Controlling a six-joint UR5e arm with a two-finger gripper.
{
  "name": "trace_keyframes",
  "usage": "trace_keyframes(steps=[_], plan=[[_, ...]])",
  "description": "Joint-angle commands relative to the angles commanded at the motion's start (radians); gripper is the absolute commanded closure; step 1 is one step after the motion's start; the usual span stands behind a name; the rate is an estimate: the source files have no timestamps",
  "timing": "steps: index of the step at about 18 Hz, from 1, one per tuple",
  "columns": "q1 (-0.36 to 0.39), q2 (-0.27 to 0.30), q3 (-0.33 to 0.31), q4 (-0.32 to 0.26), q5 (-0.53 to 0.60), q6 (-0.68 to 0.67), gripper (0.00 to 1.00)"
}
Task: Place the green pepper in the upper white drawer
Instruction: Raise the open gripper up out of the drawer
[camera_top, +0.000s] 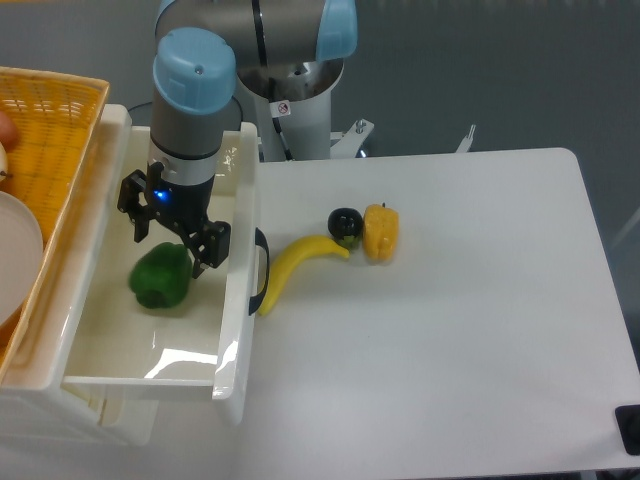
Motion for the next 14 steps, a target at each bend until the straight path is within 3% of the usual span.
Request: trace_keyframes(steps=[7, 14], plan=[[0.055, 0.046, 0.023, 0.003, -0.005, -0.002, 0.01], [0.216, 0.068, 0.075, 0.006, -0.055, -0.005, 0.0]])
